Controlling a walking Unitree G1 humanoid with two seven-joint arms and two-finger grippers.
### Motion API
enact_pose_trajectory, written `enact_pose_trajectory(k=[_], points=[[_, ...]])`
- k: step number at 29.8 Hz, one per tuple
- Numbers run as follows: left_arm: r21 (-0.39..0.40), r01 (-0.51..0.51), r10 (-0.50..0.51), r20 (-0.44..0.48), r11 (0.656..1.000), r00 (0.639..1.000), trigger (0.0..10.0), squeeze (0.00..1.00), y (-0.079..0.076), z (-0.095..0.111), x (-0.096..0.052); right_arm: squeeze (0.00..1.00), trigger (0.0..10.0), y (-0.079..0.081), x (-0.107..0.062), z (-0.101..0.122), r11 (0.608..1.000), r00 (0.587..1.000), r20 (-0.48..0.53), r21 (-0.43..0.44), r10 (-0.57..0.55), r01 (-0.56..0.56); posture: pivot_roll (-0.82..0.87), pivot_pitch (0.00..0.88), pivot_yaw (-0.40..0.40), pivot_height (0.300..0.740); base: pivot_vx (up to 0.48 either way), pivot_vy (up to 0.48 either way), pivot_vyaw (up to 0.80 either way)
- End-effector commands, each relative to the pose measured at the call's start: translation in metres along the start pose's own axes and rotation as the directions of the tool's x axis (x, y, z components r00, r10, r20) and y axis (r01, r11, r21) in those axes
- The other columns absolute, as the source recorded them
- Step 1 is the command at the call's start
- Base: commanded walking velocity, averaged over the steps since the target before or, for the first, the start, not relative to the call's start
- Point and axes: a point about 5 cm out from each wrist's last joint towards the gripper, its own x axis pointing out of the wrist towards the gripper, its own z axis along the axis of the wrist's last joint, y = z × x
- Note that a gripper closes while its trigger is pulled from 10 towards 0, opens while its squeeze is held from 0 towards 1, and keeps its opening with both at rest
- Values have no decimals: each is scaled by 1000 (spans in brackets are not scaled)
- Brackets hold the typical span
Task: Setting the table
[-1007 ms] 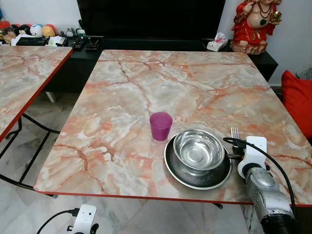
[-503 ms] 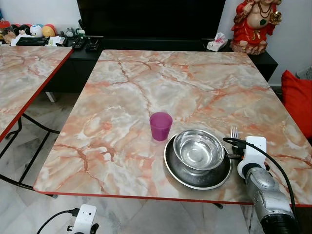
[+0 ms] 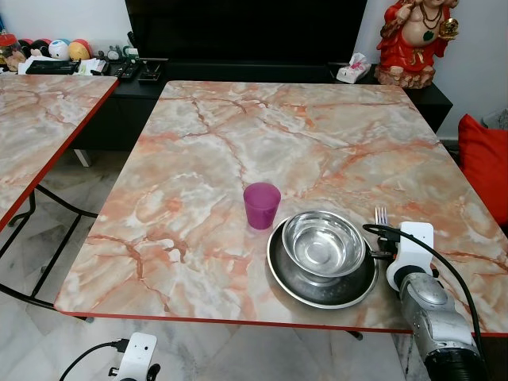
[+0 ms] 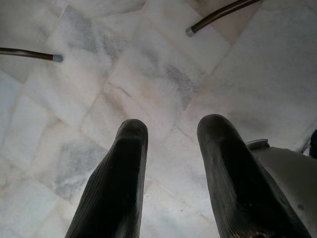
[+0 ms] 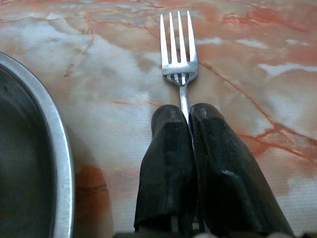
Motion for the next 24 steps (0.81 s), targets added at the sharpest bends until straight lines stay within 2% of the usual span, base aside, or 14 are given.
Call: enact_pose_trajectory(k=[1, 2, 6, 7, 24], points=[[4, 1, -1, -26, 1000, 1000, 10000, 0, 0, -5, -1, 173, 10000, 1, 0, -3, 1000, 1000, -12, 6, 2, -2, 110, 47, -7, 740, 0, 0, 0], [4, 1, -1, -26, 1000, 1000, 10000, 0, 0, -5, -1, 173, 10000, 1, 0, -3, 1000, 1000, -13, 6, 3, -3, 110, 47, -6, 740, 0, 0, 0], [4, 2, -2, -26, 1000, 1000, 10000, 0, 0, -4, -1, 455, 10000, 2, 0, -3, 1000, 1000, -13, 6, 6, -5, 109, 48, -6, 740, 0, 0, 0], [5, 2, -1, -26, 1000, 1000, 10000, 0, 0, -4, -1, 482, 10000, 2, 0, -3, 1000, 1000, -13, 6, 5, -5, 109, 49, -6, 740, 0, 0, 0], [4, 1, -1, -25, 1000, 1000, 10000, 0, 0, -4, -1, 475, 10000, 3, 1, -4, 1000, 1000, -19, 4, 9, -8, 109, 49, -6, 740, 0, 0, 0]])
